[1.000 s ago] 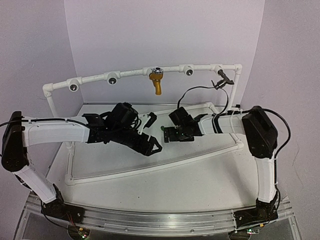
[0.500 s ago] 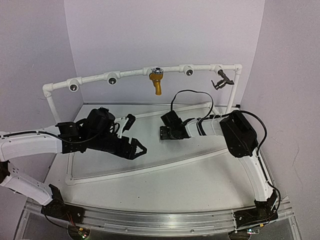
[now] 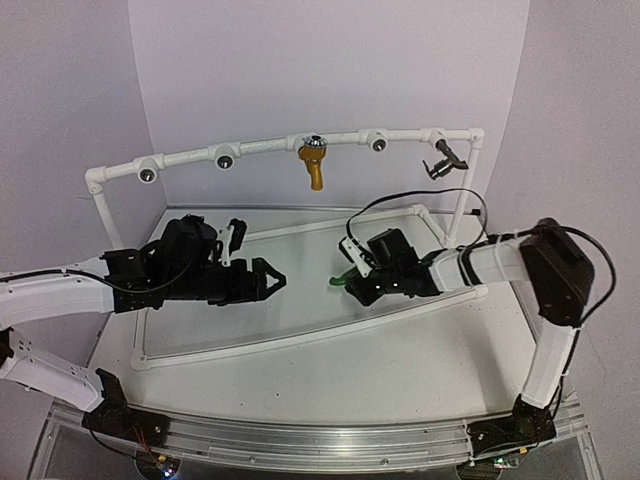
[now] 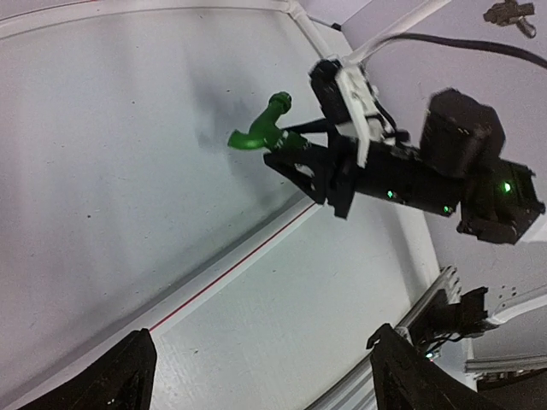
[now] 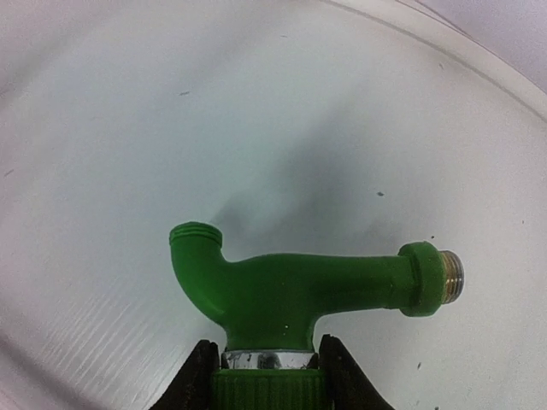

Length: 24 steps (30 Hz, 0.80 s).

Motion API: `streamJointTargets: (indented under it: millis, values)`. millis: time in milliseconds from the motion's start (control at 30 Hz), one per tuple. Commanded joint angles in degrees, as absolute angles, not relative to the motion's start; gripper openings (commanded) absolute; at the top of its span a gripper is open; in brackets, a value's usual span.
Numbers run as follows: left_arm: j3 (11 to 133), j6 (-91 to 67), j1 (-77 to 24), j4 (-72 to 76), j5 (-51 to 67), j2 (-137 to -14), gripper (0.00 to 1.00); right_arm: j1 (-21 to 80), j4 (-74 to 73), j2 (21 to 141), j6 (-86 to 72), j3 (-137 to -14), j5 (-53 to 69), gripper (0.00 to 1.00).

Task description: Install the water faucets

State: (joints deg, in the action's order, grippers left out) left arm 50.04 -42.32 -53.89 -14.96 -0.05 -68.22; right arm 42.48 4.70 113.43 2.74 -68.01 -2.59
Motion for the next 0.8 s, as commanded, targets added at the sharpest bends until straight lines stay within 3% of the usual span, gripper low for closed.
streamJointTargets:
  millis: [0,133,300,467,767]
  values:
    - [49.72,-46.82,-53.11,-4.2,5.71,-68.07,0.91,44.36,5.82,94.68,19.58,-57.79,24.61,0.0]
    - [53.31,-46.83,-52.7,0.55,18.16,-74.12,0.92,47.2,0.75,85.56,25.21,-52.99,31.49,0.0]
    - [56.49,-46.45,-54.03,6.94,32.63,-81.07,0.91,50.9,-5.68,81.38,26.5,-54.29,31.66,0.0]
    - [58.45,-47.11,-56.27,8.11,33.21,-84.14,0.91,54.28,-9.69,80.49,28.14,-56.58,28.81,0.0]
    - [58.61,-51.73,-56.34,8.67,29.76,-87.27,0.8,59.24,-9.05,76.83,28.82,-56.03,24.86,0.0]
